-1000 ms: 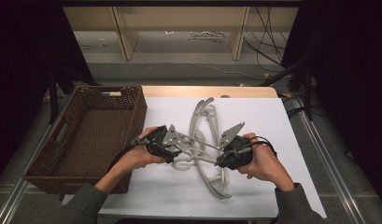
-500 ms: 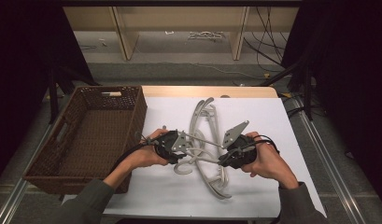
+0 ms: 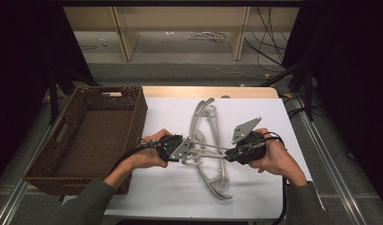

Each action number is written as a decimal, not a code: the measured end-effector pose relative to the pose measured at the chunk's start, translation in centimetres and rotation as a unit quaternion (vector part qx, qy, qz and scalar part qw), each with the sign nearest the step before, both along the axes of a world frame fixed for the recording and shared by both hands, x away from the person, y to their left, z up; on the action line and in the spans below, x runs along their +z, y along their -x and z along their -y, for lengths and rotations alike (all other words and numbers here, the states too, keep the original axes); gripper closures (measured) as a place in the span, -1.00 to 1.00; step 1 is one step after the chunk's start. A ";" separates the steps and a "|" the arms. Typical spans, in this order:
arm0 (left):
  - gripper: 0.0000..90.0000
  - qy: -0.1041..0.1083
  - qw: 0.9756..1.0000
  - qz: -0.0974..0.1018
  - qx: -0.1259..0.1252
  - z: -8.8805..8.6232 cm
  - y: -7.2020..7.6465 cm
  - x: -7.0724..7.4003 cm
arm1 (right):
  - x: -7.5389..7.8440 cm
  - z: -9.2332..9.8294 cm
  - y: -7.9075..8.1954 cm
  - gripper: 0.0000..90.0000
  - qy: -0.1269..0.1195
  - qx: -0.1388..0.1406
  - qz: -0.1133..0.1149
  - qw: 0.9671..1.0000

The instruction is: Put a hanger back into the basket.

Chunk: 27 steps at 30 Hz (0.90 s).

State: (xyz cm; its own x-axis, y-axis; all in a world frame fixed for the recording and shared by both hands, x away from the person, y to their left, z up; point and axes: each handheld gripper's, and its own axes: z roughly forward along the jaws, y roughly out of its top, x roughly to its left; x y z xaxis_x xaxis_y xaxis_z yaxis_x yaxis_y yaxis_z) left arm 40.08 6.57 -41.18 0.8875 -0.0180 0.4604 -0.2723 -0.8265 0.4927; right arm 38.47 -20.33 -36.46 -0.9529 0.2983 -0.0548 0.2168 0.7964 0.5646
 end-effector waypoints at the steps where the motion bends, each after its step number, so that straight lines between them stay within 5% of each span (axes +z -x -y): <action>1: 0.70 0.005 1.000 0.003 0.001 0.0 0.0 0.3 | 0.0 0.3 -0.2 0.71 -0.006 -0.003 0.001 1.000; 8: 0.77 0.027 1.000 0.000 0.000 0.2 0.2 1.7 | -0.3 1.6 -1.3 0.43 -0.042 -0.071 0.007 0.997; 10: 0.77 0.025 1.000 0.002 0.007 0.2 0.2 2.0 | -0.2 1.8 -1.5 0.21 -0.051 -0.093 0.011 0.994; 15: 0.77 0.033 0.999 -0.011 0.031 0.0 0.2 2.4 | 0.5 2.8 -2.0 -0.12 -0.104 -0.166 0.031 0.980; 19: 0.78 0.041 0.997 -0.025 0.058 -0.3 -0.2 2.8 | 0.9 3.5 -2.2 -0.26 -0.122 -0.208 0.043 0.969; 23: 0.77 0.057 0.993 -0.043 0.100 -0.8 -0.6 3.4 | 1.5 3.9 -1.8 -0.31 -0.150 -0.240 0.063 0.957; 27: 0.77 0.074 0.987 -0.057 0.129 -1.3 -1.0 4.1 | 1.8 3.8 -1.4 -0.37 -0.162 -0.249 0.075 0.952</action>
State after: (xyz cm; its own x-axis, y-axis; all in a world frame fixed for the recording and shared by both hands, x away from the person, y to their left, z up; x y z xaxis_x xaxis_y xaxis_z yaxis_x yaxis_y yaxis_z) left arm 41.11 7.88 -37.12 0.9000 0.2744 0.3388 0.0008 -0.7781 0.6281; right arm 39.83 -24.09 -34.65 -0.6771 0.7359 -0.0078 0.4192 0.3944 0.8178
